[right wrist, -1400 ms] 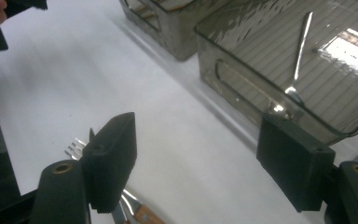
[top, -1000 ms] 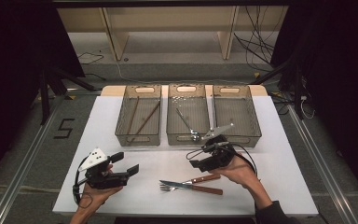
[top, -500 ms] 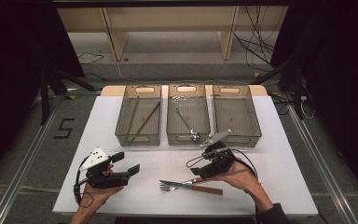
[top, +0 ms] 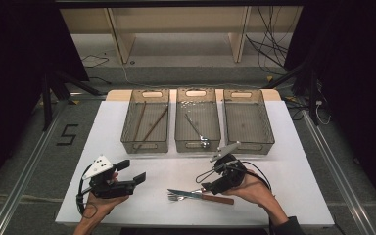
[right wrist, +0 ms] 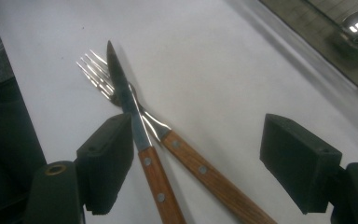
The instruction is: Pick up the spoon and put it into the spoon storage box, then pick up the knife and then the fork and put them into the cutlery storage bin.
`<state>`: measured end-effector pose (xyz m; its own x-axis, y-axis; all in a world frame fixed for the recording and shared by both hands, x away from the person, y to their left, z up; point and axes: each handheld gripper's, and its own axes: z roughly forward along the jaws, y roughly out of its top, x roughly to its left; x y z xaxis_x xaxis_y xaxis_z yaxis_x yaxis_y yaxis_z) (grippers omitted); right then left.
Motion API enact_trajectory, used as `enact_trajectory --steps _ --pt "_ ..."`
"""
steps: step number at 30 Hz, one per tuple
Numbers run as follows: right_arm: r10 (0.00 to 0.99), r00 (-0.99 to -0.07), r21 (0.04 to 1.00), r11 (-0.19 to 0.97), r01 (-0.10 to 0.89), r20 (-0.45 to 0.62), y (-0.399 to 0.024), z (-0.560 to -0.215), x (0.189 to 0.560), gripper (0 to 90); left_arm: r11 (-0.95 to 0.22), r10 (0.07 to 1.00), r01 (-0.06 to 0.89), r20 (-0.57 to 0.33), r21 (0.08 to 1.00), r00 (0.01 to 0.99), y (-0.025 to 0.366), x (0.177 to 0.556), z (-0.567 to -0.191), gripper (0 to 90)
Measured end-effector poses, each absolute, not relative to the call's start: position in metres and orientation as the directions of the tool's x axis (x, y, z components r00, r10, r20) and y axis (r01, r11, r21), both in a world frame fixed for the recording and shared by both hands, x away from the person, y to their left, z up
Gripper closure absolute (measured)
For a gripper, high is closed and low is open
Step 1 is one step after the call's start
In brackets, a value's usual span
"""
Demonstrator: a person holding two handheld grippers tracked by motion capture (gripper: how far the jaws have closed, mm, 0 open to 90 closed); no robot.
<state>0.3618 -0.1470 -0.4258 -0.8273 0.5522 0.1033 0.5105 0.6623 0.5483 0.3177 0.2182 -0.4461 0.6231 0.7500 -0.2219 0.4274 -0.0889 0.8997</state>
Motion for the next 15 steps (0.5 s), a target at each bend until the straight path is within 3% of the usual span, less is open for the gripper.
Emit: enact_trajectory --steps 15 --pt "0.502 -0.861 0.48 0.736 0.477 0.086 -0.142 -0.434 0.348 30.0 -0.097 0.75 0.426 -0.216 0.899 0.626 0.217 0.318 -0.446 17.0"
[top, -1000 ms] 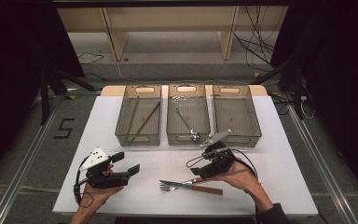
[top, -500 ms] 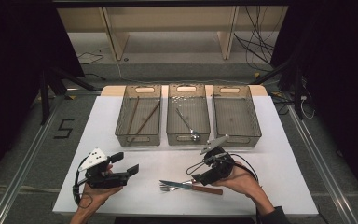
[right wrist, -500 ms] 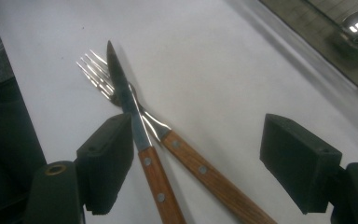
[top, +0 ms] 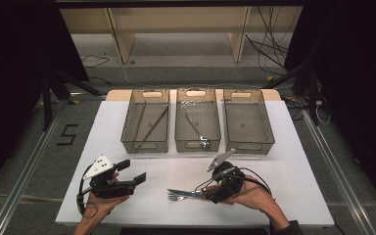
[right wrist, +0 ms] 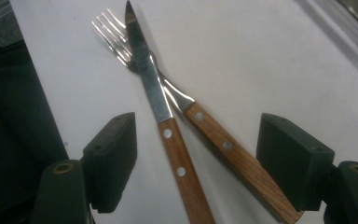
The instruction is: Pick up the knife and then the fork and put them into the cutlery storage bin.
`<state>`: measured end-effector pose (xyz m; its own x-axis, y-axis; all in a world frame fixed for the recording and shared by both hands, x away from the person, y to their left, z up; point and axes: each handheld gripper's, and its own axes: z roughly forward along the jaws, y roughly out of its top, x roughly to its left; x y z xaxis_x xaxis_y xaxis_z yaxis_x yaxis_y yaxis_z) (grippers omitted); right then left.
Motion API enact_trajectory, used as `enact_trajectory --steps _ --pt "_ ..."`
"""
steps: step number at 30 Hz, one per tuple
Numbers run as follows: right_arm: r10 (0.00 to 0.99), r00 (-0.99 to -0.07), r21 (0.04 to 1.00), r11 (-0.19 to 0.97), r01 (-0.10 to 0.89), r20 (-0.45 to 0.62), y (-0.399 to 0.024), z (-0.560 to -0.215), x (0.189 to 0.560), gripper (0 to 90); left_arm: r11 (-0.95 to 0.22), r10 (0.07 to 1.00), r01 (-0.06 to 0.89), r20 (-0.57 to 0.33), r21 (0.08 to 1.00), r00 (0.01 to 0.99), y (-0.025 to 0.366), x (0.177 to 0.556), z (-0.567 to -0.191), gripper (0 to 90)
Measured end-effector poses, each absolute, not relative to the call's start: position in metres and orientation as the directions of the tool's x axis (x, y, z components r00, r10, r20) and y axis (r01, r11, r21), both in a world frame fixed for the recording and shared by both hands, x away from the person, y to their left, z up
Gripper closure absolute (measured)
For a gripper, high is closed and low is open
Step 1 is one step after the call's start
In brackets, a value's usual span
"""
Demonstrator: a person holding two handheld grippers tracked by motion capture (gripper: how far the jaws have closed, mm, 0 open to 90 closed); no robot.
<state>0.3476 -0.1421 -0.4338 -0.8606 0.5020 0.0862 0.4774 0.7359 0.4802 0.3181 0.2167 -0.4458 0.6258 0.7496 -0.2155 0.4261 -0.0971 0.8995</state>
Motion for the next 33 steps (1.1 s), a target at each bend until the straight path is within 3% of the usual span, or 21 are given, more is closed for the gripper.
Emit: enact_trajectory --steps 33 --pt "0.388 -0.922 0.284 0.884 0.372 -0.003 -0.123 -0.459 0.339 64.2 -0.113 0.744 0.422 -0.204 0.9 0.636 0.216 0.317 -0.447 16.9"
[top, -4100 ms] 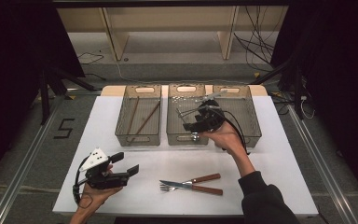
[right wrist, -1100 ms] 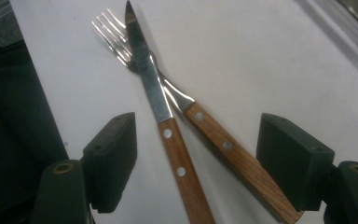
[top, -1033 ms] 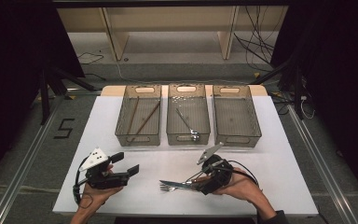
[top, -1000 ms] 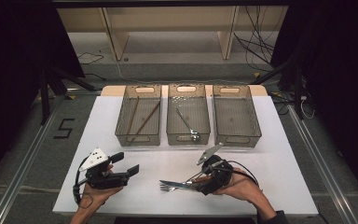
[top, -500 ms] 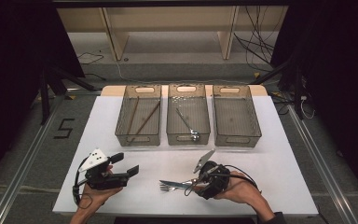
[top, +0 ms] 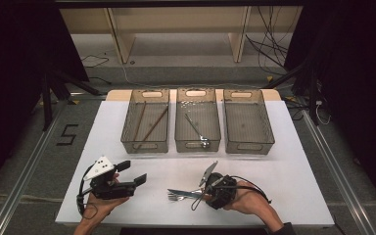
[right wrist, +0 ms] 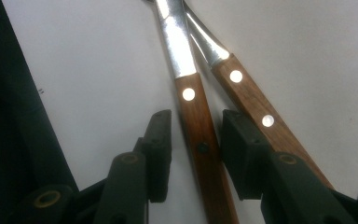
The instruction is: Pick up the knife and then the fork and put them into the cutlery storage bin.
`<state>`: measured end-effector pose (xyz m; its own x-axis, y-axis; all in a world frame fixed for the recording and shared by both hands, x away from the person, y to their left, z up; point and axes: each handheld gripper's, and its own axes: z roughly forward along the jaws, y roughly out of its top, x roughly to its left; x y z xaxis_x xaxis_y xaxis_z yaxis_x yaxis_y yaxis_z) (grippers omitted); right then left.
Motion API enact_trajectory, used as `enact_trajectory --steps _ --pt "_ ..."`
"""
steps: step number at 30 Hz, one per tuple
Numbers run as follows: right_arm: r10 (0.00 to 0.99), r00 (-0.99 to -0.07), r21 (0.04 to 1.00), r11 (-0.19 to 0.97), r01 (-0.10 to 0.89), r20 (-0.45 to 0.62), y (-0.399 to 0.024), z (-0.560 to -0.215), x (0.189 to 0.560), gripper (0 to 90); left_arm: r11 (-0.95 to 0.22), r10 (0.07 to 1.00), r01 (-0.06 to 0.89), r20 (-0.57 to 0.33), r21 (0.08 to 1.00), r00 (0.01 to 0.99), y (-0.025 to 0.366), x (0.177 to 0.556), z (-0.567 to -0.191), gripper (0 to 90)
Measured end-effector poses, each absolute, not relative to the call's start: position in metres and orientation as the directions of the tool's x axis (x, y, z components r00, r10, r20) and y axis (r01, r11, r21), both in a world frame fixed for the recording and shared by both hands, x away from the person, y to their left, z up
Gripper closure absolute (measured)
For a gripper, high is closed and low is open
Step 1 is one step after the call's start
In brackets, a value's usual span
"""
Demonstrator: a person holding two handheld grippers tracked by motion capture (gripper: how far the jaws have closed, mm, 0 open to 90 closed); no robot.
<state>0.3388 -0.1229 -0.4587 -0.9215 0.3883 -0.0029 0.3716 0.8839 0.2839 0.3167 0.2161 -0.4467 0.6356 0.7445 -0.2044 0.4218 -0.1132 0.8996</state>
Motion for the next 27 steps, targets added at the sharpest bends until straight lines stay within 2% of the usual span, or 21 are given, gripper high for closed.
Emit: enact_trajectory --steps 12,17,27 --pt "0.382 -0.924 0.254 0.895 0.366 -0.014 -0.114 -0.459 0.34 71.1 -0.118 0.743 0.424 -0.204 0.898 0.638 0.215 0.317 -0.447 16.9" --pt "0.331 -0.943 0.203 0.927 0.317 -0.04 -0.108 -0.457 0.339 74.4 -0.123 0.741 0.423 -0.2 0.898 0.64 0.215 0.317 -0.447 16.9" --pt "0.315 -0.948 0.205 0.932 0.298 -0.053 -0.107 -0.457 0.336 76.9 -0.119 0.742 0.423 -0.203 0.898 0.639 0.215 0.317 -0.447 16.9"
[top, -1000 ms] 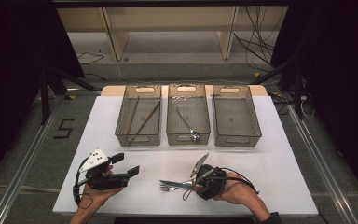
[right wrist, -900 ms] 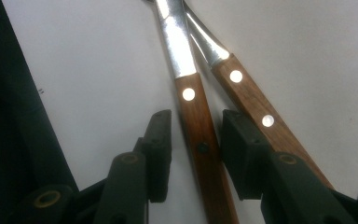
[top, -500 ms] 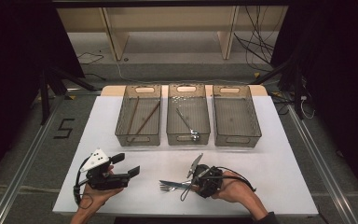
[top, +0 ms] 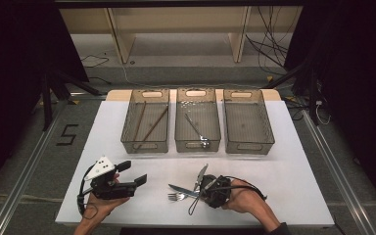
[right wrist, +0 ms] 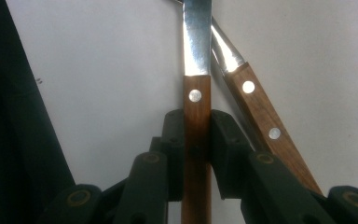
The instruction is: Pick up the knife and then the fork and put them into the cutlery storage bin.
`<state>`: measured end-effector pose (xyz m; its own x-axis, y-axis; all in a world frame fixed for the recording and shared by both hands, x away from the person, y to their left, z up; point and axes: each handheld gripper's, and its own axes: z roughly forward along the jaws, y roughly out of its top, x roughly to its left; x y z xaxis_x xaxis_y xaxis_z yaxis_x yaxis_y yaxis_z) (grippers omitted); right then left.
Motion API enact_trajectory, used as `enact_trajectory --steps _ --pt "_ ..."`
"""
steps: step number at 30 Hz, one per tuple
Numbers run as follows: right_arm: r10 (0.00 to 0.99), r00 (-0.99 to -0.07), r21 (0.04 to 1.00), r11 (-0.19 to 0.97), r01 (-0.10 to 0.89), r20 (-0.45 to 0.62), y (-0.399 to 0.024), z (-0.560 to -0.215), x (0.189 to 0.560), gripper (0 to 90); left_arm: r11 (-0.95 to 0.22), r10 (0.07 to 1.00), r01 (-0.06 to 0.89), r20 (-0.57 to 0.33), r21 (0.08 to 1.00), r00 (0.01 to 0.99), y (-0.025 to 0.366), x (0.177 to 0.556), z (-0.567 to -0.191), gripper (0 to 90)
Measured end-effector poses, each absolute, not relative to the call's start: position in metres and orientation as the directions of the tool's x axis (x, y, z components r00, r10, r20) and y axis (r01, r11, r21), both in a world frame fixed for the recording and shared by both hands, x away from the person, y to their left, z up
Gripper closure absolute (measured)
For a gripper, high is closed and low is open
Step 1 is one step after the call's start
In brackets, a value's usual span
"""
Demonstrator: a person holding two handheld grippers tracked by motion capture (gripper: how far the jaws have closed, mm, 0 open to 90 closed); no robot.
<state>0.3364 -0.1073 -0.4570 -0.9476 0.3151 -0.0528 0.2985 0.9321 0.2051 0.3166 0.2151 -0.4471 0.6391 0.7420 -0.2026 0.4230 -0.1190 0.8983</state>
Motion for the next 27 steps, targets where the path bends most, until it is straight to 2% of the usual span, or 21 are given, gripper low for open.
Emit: enact_trajectory --steps 8,21,27 --pt "0.314 -0.948 0.237 0.926 0.293 -0.052 -0.113 -0.448 0.338 77.1 -0.116 0.743 0.422 -0.203 0.899 0.638 0.215 0.316 -0.447 16.9" --pt "0.409 -0.912 0.393 0.844 0.364 -0.035 -0.14 -0.423 0.35 77.1 -0.115 0.743 0.421 -0.203 0.9 0.638 0.215 0.316 -0.447 16.9" --pt "0.466 -0.885 0.435 0.8 0.412 -0.018 -0.151 -0.414 0.354 77.1 -0.115 0.744 0.419 -0.201 0.901 0.637 0.215 0.317 -0.447 16.9"
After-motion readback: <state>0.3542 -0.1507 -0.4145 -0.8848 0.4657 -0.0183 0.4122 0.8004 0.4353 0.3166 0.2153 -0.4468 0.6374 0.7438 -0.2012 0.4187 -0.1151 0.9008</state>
